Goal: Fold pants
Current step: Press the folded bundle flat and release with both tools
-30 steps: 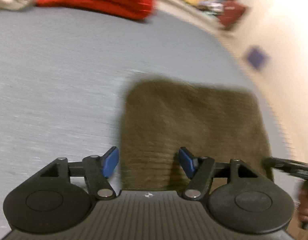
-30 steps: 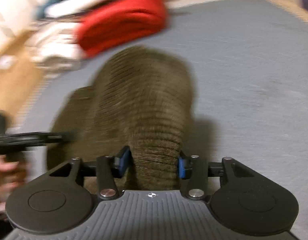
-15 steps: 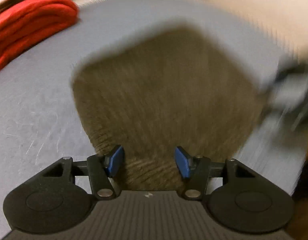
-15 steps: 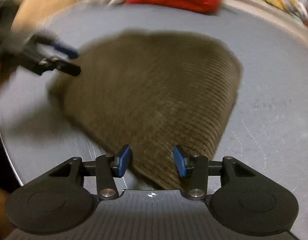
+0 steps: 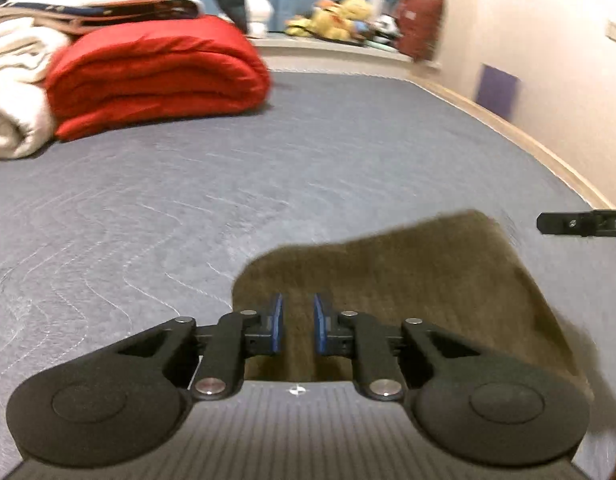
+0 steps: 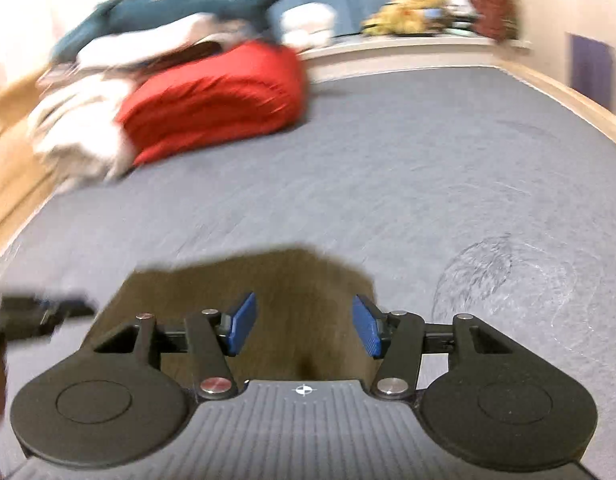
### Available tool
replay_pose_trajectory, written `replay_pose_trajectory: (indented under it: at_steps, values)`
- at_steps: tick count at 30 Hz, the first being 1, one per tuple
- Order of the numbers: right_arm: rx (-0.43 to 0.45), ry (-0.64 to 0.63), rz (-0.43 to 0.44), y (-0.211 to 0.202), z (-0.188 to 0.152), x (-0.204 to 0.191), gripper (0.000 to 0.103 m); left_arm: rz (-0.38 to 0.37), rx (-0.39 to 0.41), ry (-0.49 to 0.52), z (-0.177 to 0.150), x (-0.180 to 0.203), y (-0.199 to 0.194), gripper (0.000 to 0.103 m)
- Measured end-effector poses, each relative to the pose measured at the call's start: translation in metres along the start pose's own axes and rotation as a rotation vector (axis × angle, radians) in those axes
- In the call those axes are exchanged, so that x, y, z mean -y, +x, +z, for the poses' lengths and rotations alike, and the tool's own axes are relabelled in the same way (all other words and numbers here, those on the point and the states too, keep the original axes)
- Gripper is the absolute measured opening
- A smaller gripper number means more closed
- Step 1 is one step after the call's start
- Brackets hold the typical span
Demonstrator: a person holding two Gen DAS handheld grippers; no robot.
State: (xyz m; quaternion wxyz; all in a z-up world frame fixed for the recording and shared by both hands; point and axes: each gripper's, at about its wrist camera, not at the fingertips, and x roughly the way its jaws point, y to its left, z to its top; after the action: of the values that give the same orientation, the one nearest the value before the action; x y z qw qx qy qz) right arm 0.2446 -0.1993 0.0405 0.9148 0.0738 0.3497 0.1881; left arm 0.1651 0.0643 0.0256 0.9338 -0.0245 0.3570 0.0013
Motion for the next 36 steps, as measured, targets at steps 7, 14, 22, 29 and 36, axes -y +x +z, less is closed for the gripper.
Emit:
replay_pose_trajectory:
  at_steps: [7, 14, 22, 29, 36]
  values:
    - [-0.050, -0.073, -0.200, 0.091, 0.005, -0.016, 0.052, 0.076, -0.097, -0.051, 0.004, -0.009, 0.037, 0.015]
    - [-0.062, -0.007, -0.328, 0.128, 0.000, -0.011, 0.052, 0.094, -0.124, -0.098, 0.006, -0.010, 0.034, 0.019]
    - [0.071, -0.057, -0.327, 0.062, 0.020, -0.020, 0.076, 0.099, 0.016, -0.013, 0.018, 0.012, -0.031, 0.080]
    - [0.243, -0.220, -0.250, -0.058, 0.008, -0.073, 0.102, 0.170, 0.176, -0.004, 0.016, 0.041, -0.108, 0.092]
    - [0.218, 0.000, -0.201, -0.149, -0.005, -0.087, 0.102, 0.145, 0.039, -0.082, 0.024, 0.048, -0.173, 0.103]
